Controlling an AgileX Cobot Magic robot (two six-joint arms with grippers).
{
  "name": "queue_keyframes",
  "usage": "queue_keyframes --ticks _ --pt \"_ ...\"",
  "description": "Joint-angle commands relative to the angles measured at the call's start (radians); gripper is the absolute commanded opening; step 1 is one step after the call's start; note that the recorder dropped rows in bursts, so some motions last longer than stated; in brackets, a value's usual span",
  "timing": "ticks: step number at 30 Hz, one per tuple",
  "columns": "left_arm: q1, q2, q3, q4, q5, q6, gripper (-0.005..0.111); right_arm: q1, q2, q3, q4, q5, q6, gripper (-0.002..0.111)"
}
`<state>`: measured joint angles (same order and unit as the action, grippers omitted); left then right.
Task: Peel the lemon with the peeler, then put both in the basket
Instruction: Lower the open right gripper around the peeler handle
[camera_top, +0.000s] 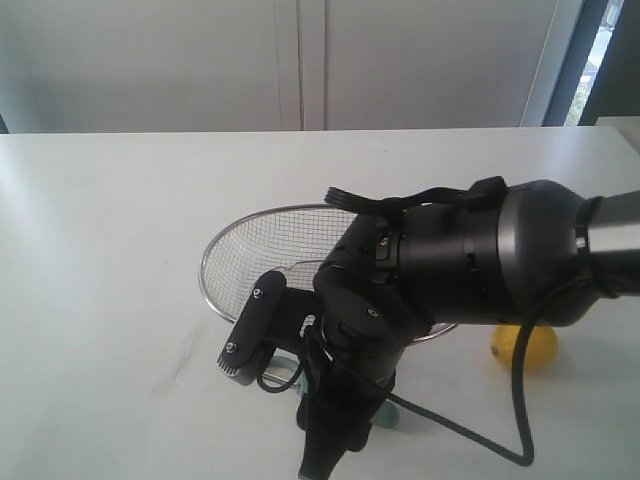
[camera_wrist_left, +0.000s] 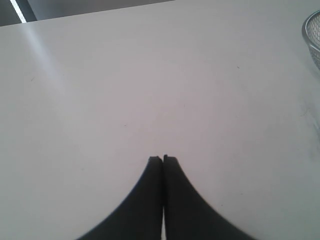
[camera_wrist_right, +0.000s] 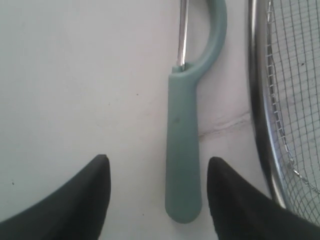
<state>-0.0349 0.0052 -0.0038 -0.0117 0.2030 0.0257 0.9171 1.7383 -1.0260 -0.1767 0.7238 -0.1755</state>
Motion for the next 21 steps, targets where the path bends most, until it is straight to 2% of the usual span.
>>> queue_keyframes --ticks 1,21 --pt "-0.005 -0.005 0.004 -0.008 -0.001 0.002 0.0 0.0 -0.002 0.003 -0.008 -0.007 0.008 0.054" --pt "-0.005 -0.005 0.004 -0.008 -0.001 0.002 0.0 0.0 0.006 0.003 -0.008 -0.033 0.023 0.054"
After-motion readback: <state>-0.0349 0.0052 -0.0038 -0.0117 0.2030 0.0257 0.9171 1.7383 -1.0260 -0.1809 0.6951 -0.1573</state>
